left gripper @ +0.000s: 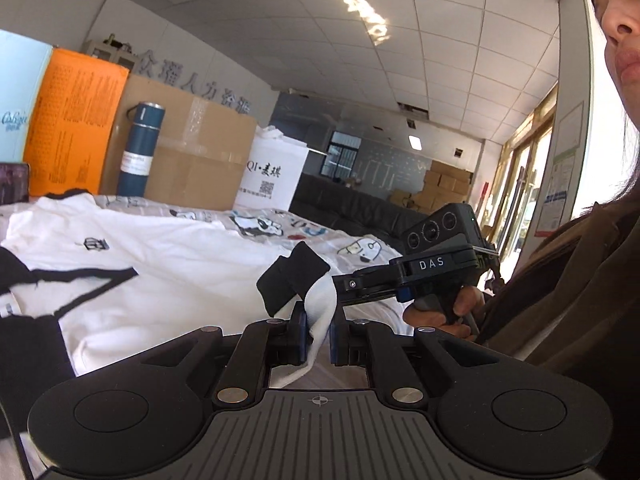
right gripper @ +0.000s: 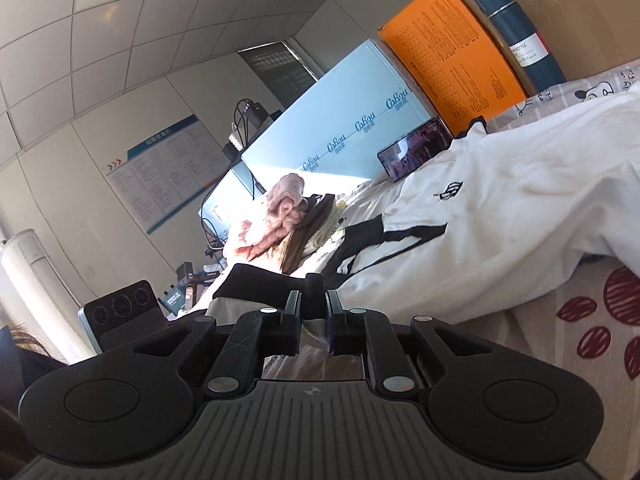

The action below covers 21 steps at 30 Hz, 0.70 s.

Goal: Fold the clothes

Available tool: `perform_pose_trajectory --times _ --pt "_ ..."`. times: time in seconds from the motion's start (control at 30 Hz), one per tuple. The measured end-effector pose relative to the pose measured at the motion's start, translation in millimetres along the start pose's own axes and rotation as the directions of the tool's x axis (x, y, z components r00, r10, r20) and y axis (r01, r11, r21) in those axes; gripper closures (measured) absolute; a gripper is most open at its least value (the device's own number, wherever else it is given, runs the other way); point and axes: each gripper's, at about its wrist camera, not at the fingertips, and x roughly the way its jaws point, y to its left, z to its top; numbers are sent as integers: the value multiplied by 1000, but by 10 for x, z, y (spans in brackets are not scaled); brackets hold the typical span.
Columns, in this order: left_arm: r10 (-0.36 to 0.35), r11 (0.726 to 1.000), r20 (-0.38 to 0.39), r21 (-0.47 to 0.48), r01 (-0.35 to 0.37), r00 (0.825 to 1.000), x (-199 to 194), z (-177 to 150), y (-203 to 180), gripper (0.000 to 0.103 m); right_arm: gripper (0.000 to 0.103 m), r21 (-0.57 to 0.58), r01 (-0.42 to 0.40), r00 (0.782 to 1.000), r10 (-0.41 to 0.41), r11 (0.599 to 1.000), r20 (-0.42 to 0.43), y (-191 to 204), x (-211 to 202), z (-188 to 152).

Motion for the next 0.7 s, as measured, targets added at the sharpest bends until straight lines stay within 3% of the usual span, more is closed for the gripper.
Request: perform_pose_trajectory --times 0.13,0.23,0.3,0.37,0.47,0.53,0.6,0.7 --pt "-20 999 -123 -51 14 992 132 -194 5 93 92 -3 18 998 -19 1000 -64 19 -63 -200" --pt "-15 999 -250 -54 1 968 256 -324 20 87 88 -18 50 990 -52 999 -132 23 -76 -362" --pt "-23 1000 -268 -21 18 963 268 -295 3 81 76 -6 31 989 -32 999 -143 15 -123 -415" --pt "-23 999 -265 36 34 964 244 -204 -26 62 39 -1 6 993 -6 1000 -118 21 -202 -407" --pt "-22 993 -148 108 38 989 43 -4 -66 40 31 -11 13 1000 -14 1000 -24 49 -400 -321" --pt "-32 992 -17 121 34 999 -116 142 -58 15 25 21 48 998 -49 999 38 -21 -528 -289" --pt "19 997 98 78 -27 995 -151 259 40 5 23 65 88 991 -94 994 100 -110 -658 -258" --pt "176 984 172 -67 -167 969 23 409 276 4 19 188 104 971 -141 977 195 -306 -829 -255"
